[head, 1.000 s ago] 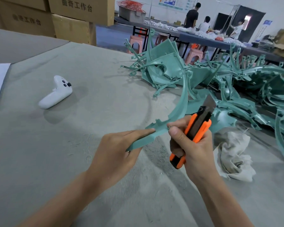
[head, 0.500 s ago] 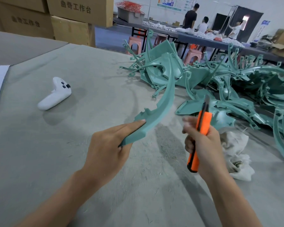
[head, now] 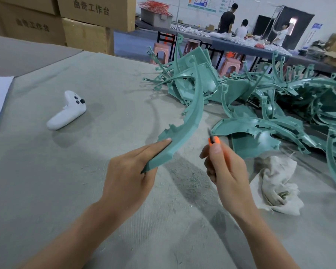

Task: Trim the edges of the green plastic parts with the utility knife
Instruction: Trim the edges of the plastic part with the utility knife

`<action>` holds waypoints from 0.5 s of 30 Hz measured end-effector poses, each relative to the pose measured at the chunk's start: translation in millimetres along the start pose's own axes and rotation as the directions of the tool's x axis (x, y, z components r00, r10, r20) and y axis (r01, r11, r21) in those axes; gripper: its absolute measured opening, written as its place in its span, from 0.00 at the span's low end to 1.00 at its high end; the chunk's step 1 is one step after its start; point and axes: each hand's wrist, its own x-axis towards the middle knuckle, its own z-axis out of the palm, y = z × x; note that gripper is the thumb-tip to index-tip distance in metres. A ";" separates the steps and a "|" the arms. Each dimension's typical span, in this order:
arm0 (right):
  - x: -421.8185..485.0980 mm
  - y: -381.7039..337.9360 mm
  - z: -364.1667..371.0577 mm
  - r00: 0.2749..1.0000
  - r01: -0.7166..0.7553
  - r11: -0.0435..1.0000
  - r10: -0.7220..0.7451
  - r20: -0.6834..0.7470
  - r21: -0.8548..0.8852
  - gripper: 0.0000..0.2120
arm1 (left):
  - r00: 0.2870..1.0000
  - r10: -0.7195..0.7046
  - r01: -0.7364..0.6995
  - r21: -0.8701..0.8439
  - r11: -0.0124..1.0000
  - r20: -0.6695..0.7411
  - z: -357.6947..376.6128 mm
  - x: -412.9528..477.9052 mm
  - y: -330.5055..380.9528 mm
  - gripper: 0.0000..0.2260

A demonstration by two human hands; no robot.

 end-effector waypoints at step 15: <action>-3.1 4.6 2.5 0.988 0.156 0.965 -0.152 0.038 -0.209 0.21 | 0.999 -0.004 0.004 -0.003 1.000 -0.045 -1.8 1.7 12.6 0.04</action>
